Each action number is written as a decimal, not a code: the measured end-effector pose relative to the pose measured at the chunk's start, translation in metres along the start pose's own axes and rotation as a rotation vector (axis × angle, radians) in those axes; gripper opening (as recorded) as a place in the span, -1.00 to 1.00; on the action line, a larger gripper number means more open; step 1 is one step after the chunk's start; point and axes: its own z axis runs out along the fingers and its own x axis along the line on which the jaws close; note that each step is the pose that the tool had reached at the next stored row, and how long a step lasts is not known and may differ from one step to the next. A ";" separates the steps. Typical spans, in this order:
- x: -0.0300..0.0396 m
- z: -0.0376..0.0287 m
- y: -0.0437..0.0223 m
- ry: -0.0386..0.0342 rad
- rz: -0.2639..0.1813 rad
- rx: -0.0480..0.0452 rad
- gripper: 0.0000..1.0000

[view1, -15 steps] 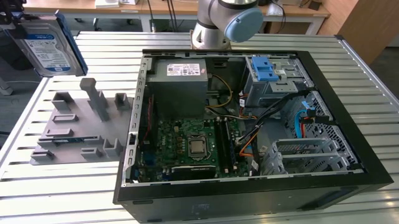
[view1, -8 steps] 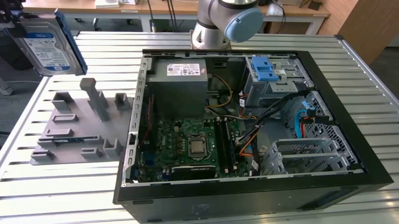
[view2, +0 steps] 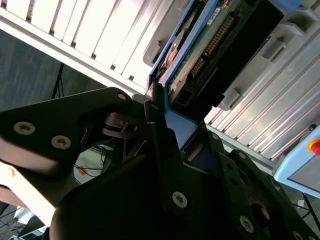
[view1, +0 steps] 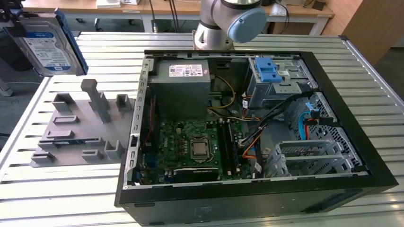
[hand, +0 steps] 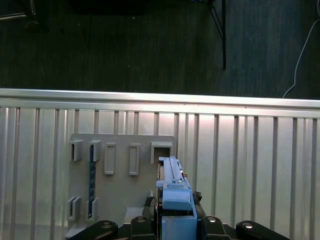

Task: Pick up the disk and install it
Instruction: 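Pick up the disk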

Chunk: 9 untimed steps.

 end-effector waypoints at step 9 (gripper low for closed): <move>-0.0001 -0.0027 0.0000 0.0000 0.000 -0.0001 -0.27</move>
